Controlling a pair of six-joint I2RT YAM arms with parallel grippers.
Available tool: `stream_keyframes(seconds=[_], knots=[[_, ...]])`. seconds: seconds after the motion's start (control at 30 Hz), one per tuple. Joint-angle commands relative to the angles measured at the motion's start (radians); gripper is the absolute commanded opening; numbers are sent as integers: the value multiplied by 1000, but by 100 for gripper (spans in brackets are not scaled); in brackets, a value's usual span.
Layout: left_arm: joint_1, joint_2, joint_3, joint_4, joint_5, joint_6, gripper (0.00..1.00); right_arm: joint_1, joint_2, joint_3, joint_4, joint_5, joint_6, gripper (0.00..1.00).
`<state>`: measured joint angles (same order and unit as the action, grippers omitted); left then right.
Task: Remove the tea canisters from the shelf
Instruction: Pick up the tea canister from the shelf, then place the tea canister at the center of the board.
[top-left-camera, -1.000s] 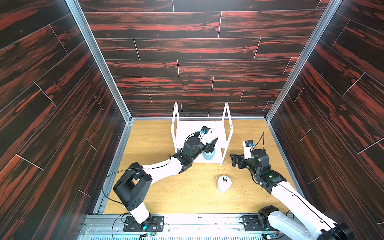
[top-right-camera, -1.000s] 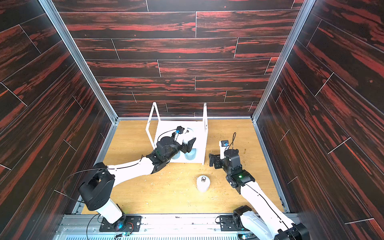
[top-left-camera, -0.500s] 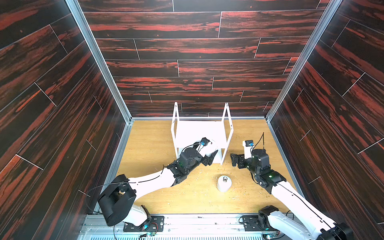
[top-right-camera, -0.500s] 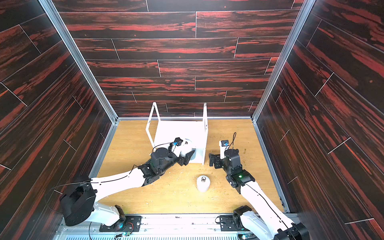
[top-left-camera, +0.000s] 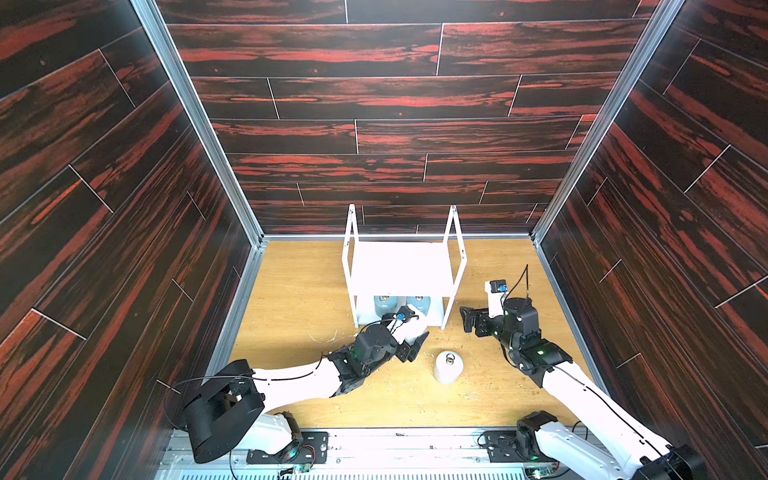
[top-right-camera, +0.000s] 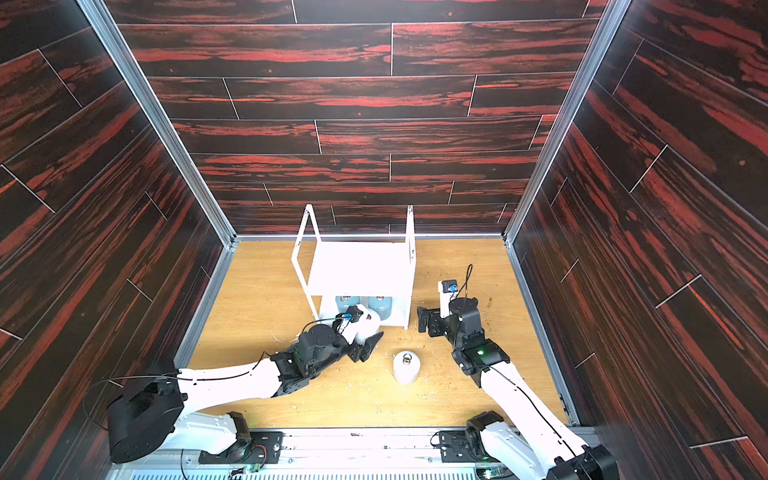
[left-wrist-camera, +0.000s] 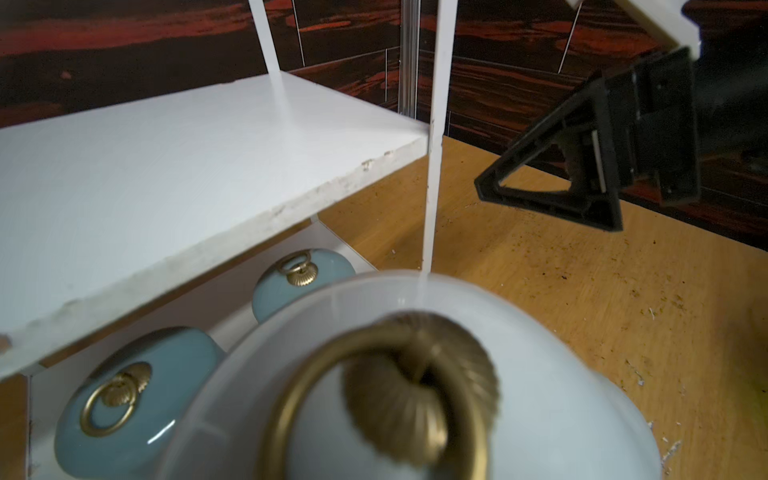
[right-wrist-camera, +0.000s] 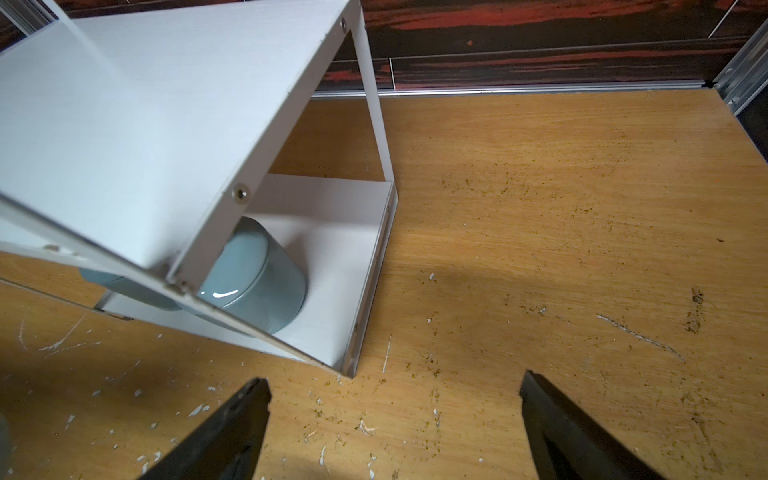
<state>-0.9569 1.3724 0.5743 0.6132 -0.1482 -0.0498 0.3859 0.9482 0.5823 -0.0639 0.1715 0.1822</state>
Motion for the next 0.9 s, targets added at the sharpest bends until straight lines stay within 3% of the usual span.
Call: stream_keyframes(seconds=[0.0, 0.4, 0.63, 0.87], knots=[[-15, -42, -40, 158, -36, -41, 68, -5, 6, -1, 12, -1, 8, 98], [-60, 105, -130, 345, -46, -103, 68, -6, 27, 10, 12, -3, 14, 98], [-69, 226, -185, 552, -78, -166, 68, -8, 31, 15, 3, 3, 7, 98], [-87, 286, -171, 547, -82, -157, 69, -11, 53, 19, 10, -3, 6, 98]])
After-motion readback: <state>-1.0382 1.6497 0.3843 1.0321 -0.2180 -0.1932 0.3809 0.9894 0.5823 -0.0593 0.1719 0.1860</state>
